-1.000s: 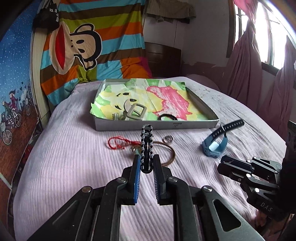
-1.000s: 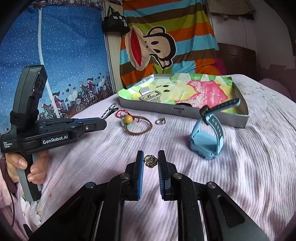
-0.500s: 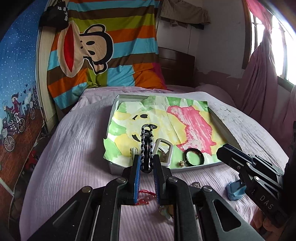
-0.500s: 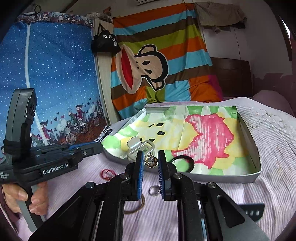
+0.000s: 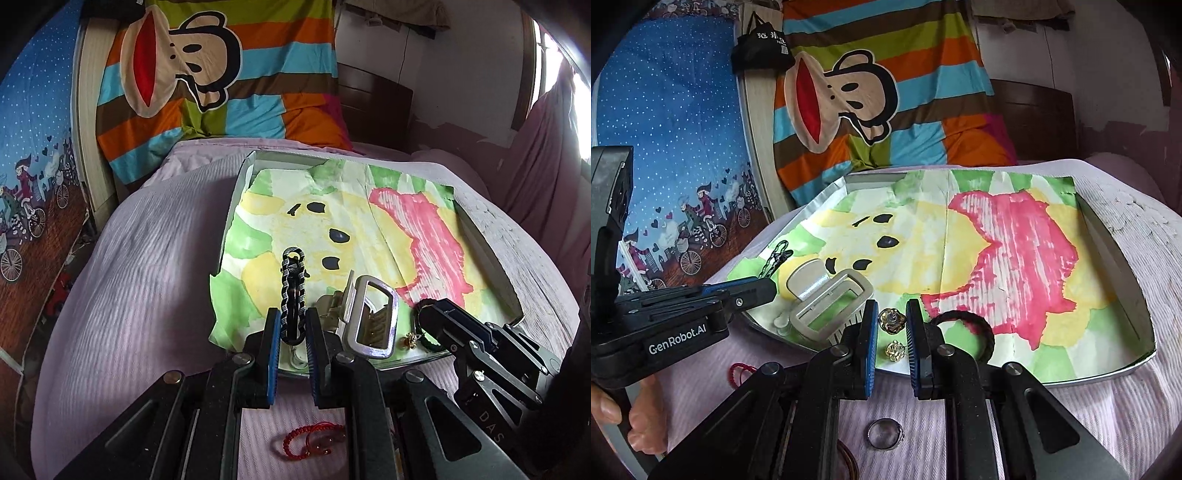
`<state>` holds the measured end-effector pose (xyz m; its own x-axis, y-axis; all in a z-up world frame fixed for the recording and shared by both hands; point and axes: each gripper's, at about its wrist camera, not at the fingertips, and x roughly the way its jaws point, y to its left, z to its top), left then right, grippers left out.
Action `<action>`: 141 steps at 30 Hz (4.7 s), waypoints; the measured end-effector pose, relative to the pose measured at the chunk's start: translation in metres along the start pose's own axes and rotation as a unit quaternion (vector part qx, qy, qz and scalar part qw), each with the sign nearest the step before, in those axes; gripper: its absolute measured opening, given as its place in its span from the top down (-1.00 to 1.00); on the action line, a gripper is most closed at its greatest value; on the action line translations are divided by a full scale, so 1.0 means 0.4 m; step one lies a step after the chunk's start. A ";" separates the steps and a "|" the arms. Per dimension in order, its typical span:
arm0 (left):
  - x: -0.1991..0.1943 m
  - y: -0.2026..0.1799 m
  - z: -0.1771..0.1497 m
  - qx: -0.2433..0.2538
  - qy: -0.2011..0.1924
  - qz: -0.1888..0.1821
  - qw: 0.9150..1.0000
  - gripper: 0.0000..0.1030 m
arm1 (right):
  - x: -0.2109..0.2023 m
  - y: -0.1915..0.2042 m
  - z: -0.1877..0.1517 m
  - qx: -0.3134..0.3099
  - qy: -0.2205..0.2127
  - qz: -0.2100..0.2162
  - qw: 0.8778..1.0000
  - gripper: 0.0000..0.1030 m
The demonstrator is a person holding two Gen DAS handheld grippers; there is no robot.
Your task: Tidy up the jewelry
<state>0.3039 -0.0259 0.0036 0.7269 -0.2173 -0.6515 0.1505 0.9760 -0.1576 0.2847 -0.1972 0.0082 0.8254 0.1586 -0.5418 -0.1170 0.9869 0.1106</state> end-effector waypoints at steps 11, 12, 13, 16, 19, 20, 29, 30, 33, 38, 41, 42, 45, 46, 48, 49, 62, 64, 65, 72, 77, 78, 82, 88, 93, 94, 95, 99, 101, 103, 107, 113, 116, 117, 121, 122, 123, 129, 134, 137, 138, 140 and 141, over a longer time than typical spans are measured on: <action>0.003 -0.003 -0.010 0.001 0.011 -0.003 1.000 0.74 | 0.033 -0.020 -0.009 0.015 0.017 0.008 1.000 0.74; 0.003 -0.002 -0.012 0.000 0.010 -0.004 1.000 0.74 | 0.034 -0.021 -0.010 0.016 0.019 0.010 1.000 0.74; 0.003 -0.002 -0.010 0.001 0.010 -0.003 1.000 0.74 | 0.035 -0.022 -0.010 0.017 0.018 0.011 1.000 0.74; 0.000 0.000 -0.012 0.001 0.010 -0.005 1.000 0.74 | 0.039 -0.024 -0.011 0.018 0.020 0.013 1.000 0.73; -0.008 0.004 -0.015 -0.003 0.007 -0.010 1.000 0.74 | 0.040 -0.025 -0.012 0.018 0.021 0.014 1.000 0.73; -0.013 0.008 -0.017 -0.007 0.003 -0.014 1.000 0.73 | 0.040 -0.025 -0.011 0.018 0.021 0.015 1.000 0.73; -0.094 0.043 -0.041 -0.044 -0.052 -0.018 0.998 0.05 | -0.005 -0.017 -0.017 0.010 -0.009 0.006 1.000 0.53; -0.105 0.048 -0.044 -0.048 -0.061 -0.016 0.997 0.00 | -0.015 -0.017 -0.017 0.009 -0.016 0.004 1.000 0.45; -0.136 0.058 -0.052 -0.057 -0.078 -0.014 0.995 -0.09 | -0.046 -0.018 -0.016 0.009 -0.037 -0.003 0.999 0.27; -0.195 0.056 -0.079 -0.054 -0.117 0.014 0.992 -0.55 | -0.116 -0.017 -0.014 0.008 -0.078 -0.015 0.997 -0.03; -0.228 0.054 -0.099 -0.053 -0.135 0.029 0.989 -0.83 | -0.173 -0.021 -0.016 0.013 -0.110 -0.018 0.994 -0.29; -0.239 0.053 -0.106 -0.053 -0.141 0.033 0.988 -0.86 | -0.194 -0.023 -0.017 0.013 -0.121 -0.019 0.992 -0.42; -0.271 0.038 -0.125 -0.044 -0.159 0.043 0.985 -0.99 | -0.249 -0.027 -0.021 0.014 -0.148 -0.019 0.989 -0.60; -0.284 0.033 -0.133 -0.042 -0.167 0.045 0.984 -1.00 | -0.267 -0.028 -0.023 0.012 -0.155 -0.020 0.988 -0.68; -0.307 0.022 -0.145 -0.037 -0.182 0.048 0.982 -1.00 | -0.302 -0.031 -0.031 0.012 -0.170 -0.021 0.985 -0.85; -0.319 0.016 -0.152 -0.035 -0.187 0.049 0.981 -1.00 | -0.319 -0.033 -0.036 0.012 -0.176 -0.022 0.984 -0.92; -0.385 -0.045 -0.229 -0.008 -0.212 0.046 0.976 -1.00 | -0.490 -0.072 -0.119 0.001 -0.204 -0.036 0.978 -0.97; -0.390 -0.051 -0.240 -0.005 -0.214 0.045 0.976 -1.00 | -0.501 -0.081 -0.129 0.001 -0.200 -0.036 0.979 -0.97; -0.391 -0.053 -0.245 -0.003 -0.214 0.045 0.976 -1.00 | -0.505 -0.084 -0.134 -0.001 -0.199 -0.037 0.979 -0.97; -0.389 -0.067 -0.279 0.007 -0.213 0.049 0.976 -1.00 | -0.528 -0.095 -0.169 -0.014 -0.200 -0.043 0.979 -0.97; -0.388 -0.079 -0.293 0.014 -0.208 0.049 0.977 -1.00 | -0.532 -0.100 -0.188 -0.023 -0.193 -0.050 0.980 -0.97; -0.388 -0.081 -0.294 0.015 -0.206 0.049 0.977 -1.00 | -0.532 -0.099 -0.191 -0.022 -0.191 -0.051 0.980 -0.97; -0.386 -0.086 -0.302 0.018 -0.196 0.046 0.979 -1.00 | -0.528 -0.104 -0.201 -0.022 -0.179 -0.053 0.982 -0.97; -0.380 -0.088 -0.310 0.022 -0.173 0.031 0.984 -1.00 | -0.515 -0.125 -0.213 -0.022 -0.155 -0.052 0.986 -0.97; -0.363 -0.089 -0.306 0.026 -0.148 0.017 0.989 -1.00 | -0.497 -0.135 -0.220 -0.022 -0.135 -0.051 0.989 -0.97; -0.358 -0.090 -0.305 0.027 -0.143 0.015 0.989 -1.00 | -0.492 -0.137 -0.221 -0.022 -0.129 -0.053 0.990 -0.97; -0.353 -0.090 -0.303 0.029 -0.135 0.013 0.990 -1.00 | -0.485 -0.139 -0.222 -0.022 -0.125 -0.054 0.990 -0.97; -0.317 -0.094 -0.289 0.032 -0.098 0.001 0.995 -1.00 | -0.448 -0.153 -0.223 -0.012 -0.097 -0.051 0.994 -0.97; -0.296 -0.096 -0.287 0.032 -0.079 -0.003 0.996 -1.00 | -0.427 -0.163 -0.223 -0.005 -0.080 -0.049 0.996 -0.97; -0.279 -0.096 -0.284 0.028 -0.067 -0.010 0.997 -1.00 | -0.404 -0.175 -0.223 0.004 -0.062 -0.046 0.997 -0.97; -0.248 -0.091 -0.271 0.011 -0.047 -0.029 0.998 -0.93 | -0.349 -0.189 -0.219 0.014 -0.023 -0.041 0.999 -0.97; -0.192 -0.087 -0.250 -0.003 -0.009 -0.039 0.999 -0.70 | -0.278 -0.189 -0.206 0.016 0.016 -0.035 0.999 -0.97; -0.164 -0.086 -0.250 -0.007 0.010 -0.046 0.999 -0.53 | -0.253 -0.191 -0.201 0.017 0.021 -0.036 0.999 -0.97; -0.157 -0.085 -0.251 -0.008 0.015 -0.049 0.999 -0.48 | -0.244 -0.192 -0.201 0.019 0.022 -0.035 0.999 -0.97; -0.134 -0.088 -0.249 -0.013 0.028 -0.065 0.997 -0.45 | -0.204 -0.197 -0.204 0.028 0.032 -0.028 0.999 -0.97; -0.129 -0.088 -0.248 -0.015 0.030 -0.070 0.997 -0.43 | -0.194 -0.196 -0.207 0.028 0.036 -0.023 0.999 -0.97; -0.124 -0.089 -0.246 -0.018 0.031 -0.075 0.997 -0.40 | -0.182 -0.194 -0.210 0.027 0.040 -0.017 0.999 -0.97; -0.105 -0.075 -0.244 -0.041 0.033 -0.095 0.994 -0.16 | -0.157 -0.188 -0.215 0.036 0.040 0.002 0.999 -0.97; -0.088 -0.066 -0.242 -0.057 0.035 -0.095 0.993 0.30 | -0.148 -0.182 -0.219 0.034 0.038 -0.003 0.999 -0.81; -0.074 -0.061 -0.239 -0.066 0.038 -0.092 0.993 0.53 | -0.153 -0.190 -0.221 0.040 0.035 -0.004 0.999 -0.68; -0.071 -0.059 -0.239 -0.069 0.038 -0.092 0.993 0.54 | -0.152 -0.194 -0.220 0.044 0.034 -0.004 0.998 -0.67; -0.070 -0.057 -0.241 -0.072 0.035 -0.094 0.992 0.55 | -0.151 -0.201 -0.220 0.051 0.033 -0.005 0.998 -0.59; -0.072 -0.057 -0.244 -0.071 0.032 -0.094 0.992 0.56 | -0.150 -0.204 -0.220 0.053 0.033 -0.007 0.998 -0.56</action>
<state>0.2143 -0.0434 -0.0465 0.6497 -0.4005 -0.6461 0.1798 0.9068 -0.3813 0.1961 -0.2848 -0.0418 0.7883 0.1506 -0.5965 -0.0442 0.9809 0.1892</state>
